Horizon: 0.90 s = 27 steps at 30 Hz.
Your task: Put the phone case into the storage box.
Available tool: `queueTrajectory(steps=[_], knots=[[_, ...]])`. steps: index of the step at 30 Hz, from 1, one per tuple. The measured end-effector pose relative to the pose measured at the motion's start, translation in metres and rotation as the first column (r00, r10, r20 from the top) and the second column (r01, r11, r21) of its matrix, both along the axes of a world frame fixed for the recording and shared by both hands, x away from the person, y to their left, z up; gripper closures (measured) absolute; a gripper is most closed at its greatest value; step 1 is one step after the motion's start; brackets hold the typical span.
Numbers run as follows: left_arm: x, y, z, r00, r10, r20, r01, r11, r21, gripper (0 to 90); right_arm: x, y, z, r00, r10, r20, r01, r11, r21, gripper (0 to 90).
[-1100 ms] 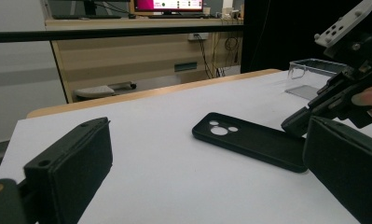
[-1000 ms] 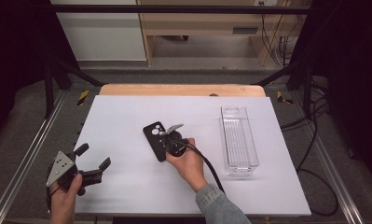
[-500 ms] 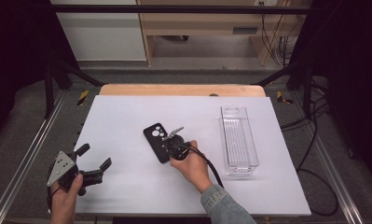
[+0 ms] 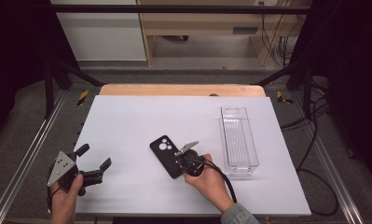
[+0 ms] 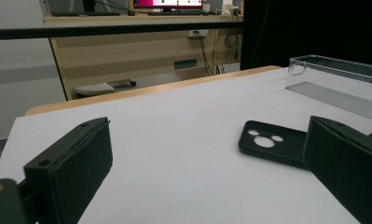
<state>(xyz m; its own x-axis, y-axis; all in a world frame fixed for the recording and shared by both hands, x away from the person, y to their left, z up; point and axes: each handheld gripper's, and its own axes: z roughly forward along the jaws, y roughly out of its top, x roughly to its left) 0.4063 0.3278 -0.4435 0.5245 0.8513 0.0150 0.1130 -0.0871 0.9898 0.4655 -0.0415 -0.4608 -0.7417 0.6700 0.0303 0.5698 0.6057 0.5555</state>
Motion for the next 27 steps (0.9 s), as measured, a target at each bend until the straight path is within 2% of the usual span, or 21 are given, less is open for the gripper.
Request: queueTrajectory(steps=[5, 12, 17, 19, 27], knots=[[-0.001, 0.0, -0.001, 1.0, 0.008, -0.001, -0.008, 0.9999, 0.009, 1.4, -0.012, -0.012, 0.0, 0.9998, 0.015, 0.012, -0.015, 1.0, -0.007, 90.0], [0.0, 0.004, -0.003, 0.9994, 0.035, -0.005, -0.035, 0.9994, 0.006, 1.4, -0.031, -0.039, -0.003, 0.9992, 0.019, 0.034, -0.019, 1.0, 0.02, 90.0], [-0.002, 0.005, -0.004, 0.9987, 0.052, -0.002, -0.052, 0.9987, 0.002, 1.5, -0.04, -0.049, -0.005, 0.9984, 0.016, 0.054, -0.018, 0.999, 0.042, 90.0], [-0.001, 0.006, -0.006, 0.9984, 0.056, -0.007, -0.056, 0.9984, 0.002, 1.4, -0.044, -0.052, -0.004, 0.9986, 0.014, 0.052, -0.016, 0.999, 0.037, 90.0], [-0.002, 0.007, -0.008, 0.9972, 0.074, -0.015, -0.073, 0.9973, 0.009, 1.5, -0.05, -0.057, -0.006, 0.9976, 0.007, 0.069, -0.01, 0.999, 0.052, 90.0]])
